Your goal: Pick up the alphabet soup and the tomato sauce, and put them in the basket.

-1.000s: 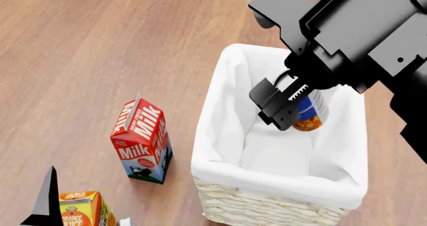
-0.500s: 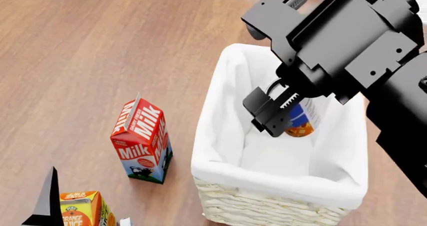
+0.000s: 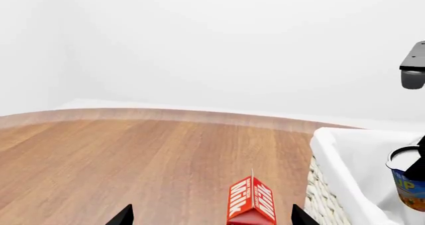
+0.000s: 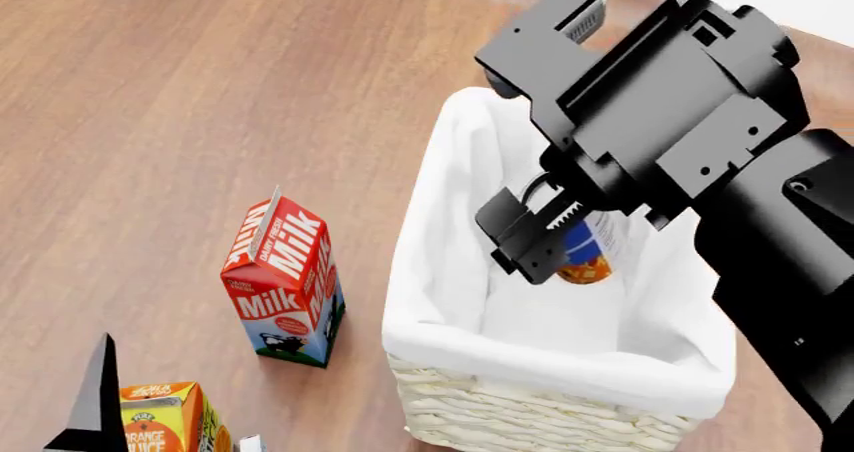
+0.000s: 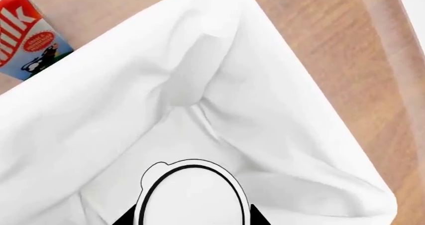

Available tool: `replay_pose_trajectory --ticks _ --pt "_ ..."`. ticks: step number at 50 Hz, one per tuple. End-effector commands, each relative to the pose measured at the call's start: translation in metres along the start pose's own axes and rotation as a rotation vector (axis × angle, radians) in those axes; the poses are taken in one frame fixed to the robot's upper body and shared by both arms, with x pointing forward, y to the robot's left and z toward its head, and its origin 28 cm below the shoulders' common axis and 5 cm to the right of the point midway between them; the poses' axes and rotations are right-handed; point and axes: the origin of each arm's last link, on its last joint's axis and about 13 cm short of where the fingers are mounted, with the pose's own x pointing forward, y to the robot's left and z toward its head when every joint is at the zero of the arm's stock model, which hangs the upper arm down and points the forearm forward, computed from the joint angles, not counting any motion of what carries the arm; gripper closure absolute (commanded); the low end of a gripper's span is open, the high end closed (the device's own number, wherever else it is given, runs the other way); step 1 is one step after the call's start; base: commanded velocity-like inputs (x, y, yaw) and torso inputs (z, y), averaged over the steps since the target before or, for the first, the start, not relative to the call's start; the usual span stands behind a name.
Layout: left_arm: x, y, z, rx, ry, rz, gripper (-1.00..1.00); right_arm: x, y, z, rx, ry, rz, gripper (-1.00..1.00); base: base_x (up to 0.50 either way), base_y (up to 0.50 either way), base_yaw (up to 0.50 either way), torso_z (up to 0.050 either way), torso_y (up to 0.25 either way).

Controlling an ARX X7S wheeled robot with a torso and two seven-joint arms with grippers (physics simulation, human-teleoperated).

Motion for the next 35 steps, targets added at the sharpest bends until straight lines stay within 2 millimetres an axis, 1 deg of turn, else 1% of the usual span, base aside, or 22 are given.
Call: replay_pose_trajectory --ticks 1,7,29,35 --pt "0.006 0.001 0.001 -0.041 -0.046 -0.007 -1.0 0.006 0.007 0.011 -0.012 -0.07 0.037 1.0 0.0 0.0 0.0 0.0 0.0" --pt "0.006 0.001 0.002 -0.043 -0.047 -0.007 -1.0 0.01 0.007 0.01 -0.007 -0.069 0.044 1.0 0.0 0.0 0.0 0.002 0.0" --pt "0.007 0.002 -0.002 -0.042 -0.039 -0.004 -1.0 0.027 0.011 0.007 0.005 -0.066 0.058 1.0 0.0 0.0 0.0 0.0 0.0" --pt "0.007 0.002 -0.001 -0.042 -0.039 -0.005 -1.0 0.03 0.012 0.008 -0.003 -0.058 0.05 1.0 0.0 0.0 0.0 0.0 0.002"
